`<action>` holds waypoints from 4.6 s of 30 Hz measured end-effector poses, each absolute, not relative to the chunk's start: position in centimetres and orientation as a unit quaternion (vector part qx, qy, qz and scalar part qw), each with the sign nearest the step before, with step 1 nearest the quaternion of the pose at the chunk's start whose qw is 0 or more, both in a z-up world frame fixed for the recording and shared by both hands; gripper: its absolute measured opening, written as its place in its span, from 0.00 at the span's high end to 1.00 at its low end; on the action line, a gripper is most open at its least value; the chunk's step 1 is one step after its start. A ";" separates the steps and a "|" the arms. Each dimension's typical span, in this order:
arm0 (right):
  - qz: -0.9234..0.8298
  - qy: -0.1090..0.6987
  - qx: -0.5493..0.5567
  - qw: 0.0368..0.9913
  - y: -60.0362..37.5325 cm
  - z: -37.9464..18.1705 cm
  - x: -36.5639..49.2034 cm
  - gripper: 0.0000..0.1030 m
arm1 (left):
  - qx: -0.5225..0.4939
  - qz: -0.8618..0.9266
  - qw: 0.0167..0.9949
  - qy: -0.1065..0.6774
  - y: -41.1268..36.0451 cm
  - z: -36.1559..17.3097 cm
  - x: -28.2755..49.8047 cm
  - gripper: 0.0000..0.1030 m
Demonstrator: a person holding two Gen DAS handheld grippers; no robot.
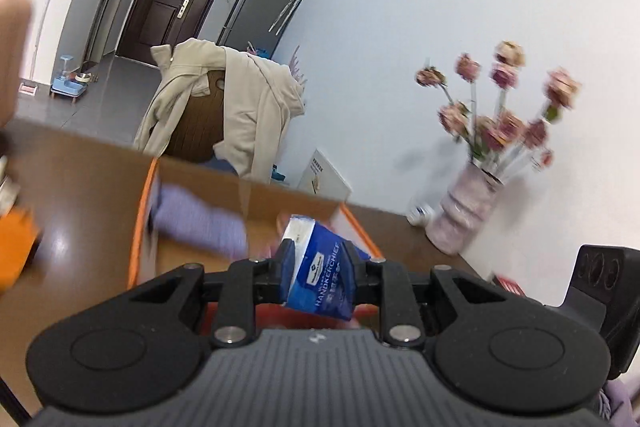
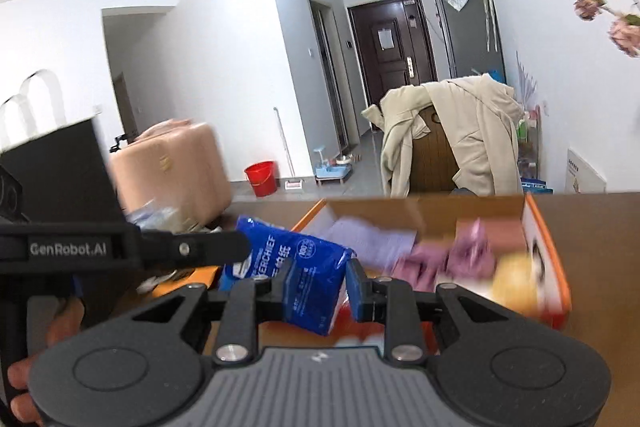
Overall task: Organize soft objects
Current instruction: 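Carry the blue handkerchief pack into the box and open both grippers, then withdraw both grippers from the box back toward the pile, then close both grippers on the lilac fluffy plush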
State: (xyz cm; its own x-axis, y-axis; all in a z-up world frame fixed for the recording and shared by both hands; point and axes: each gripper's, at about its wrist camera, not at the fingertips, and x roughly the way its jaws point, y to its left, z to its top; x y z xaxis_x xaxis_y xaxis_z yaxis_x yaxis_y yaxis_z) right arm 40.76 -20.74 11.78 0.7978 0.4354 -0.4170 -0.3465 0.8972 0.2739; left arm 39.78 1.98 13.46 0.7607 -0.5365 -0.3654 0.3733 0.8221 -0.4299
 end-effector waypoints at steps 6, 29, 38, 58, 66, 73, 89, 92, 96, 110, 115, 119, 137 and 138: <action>0.168 0.323 0.096 0.926 -22.7 10.1 56.9 0.79 | -0.207 -0.225 0.895 0.325 -0.9 10.4 56.0 0.77; 0.117 0.330 0.008 0.937 -24.8 14.5 55.2 0.73 | -0.068 -0.176 0.916 0.354 -0.6 13.2 53.7 0.58; 0.110 0.278 -0.013 0.954 -26.6 21.2 43.0 0.57 | -0.028 -0.143 0.946 0.288 3.4 20.4 41.6 0.26; 0.166 0.187 -0.048 0.967 -22.3 11.0 17.2 0.21 | 0.004 -0.122 0.972 0.202 5.5 10.7 15.4 0.02; 0.158 0.232 0.013 0.960 -22.8 5.1 11.6 0.21 | -0.004 -0.128 0.965 0.230 5.0 6.8 11.5 0.01; 0.143 0.245 0.021 0.959 -23.2 4.3 12.6 0.21 | 0.004 -0.133 0.961 0.244 3.6 5.9 13.4 0.01; 0.094 0.255 0.044 0.961 -29.2 5.5 23.5 0.22 | -0.014 -0.195 0.946 0.260 -4.8 7.5 24.4 0.10; 0.126 0.269 0.055 0.953 -31.4 5.9 28.2 0.23 | -0.031 -0.192 0.946 0.259 -7.5 7.8 27.1 0.18; 0.195 0.308 0.094 0.927 -33.9 5.3 35.7 0.28 | -0.107 -0.177 0.925 0.319 -9.7 7.3 30.5 0.56; 0.287 0.404 0.225 0.839 -35.5 -1.8 45.8 0.75 | -0.212 -0.110 0.889 0.391 -11.7 4.0 35.8 0.61; 0.279 0.392 0.231 0.846 -36.8 0.0 41.9 0.88 | -0.226 -0.133 0.884 0.387 -11.3 4.1 35.4 0.77; 0.244 0.368 0.250 0.862 -37.8 1.2 36.7 0.91 | -0.224 -0.153 0.883 0.383 -10.8 4.1 34.2 0.85; 0.240 0.272 0.225 0.904 -30.4 9.2 28.2 0.92 | -0.216 -0.219 0.908 0.285 -2.3 9.9 28.3 0.88; 0.241 0.273 0.223 0.904 -29.7 9.4 28.9 0.92 | -0.218 -0.218 0.908 0.283 -1.5 10.2 28.9 0.88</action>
State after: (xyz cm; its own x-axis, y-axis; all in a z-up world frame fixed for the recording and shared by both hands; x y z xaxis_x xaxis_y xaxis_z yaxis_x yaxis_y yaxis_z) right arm 28.91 -29.72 9.39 0.7348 0.5576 -0.3862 -0.3144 0.7845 0.5346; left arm 28.87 -1.53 10.23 0.7447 -0.5188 -0.4198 0.2714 0.8101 -0.5197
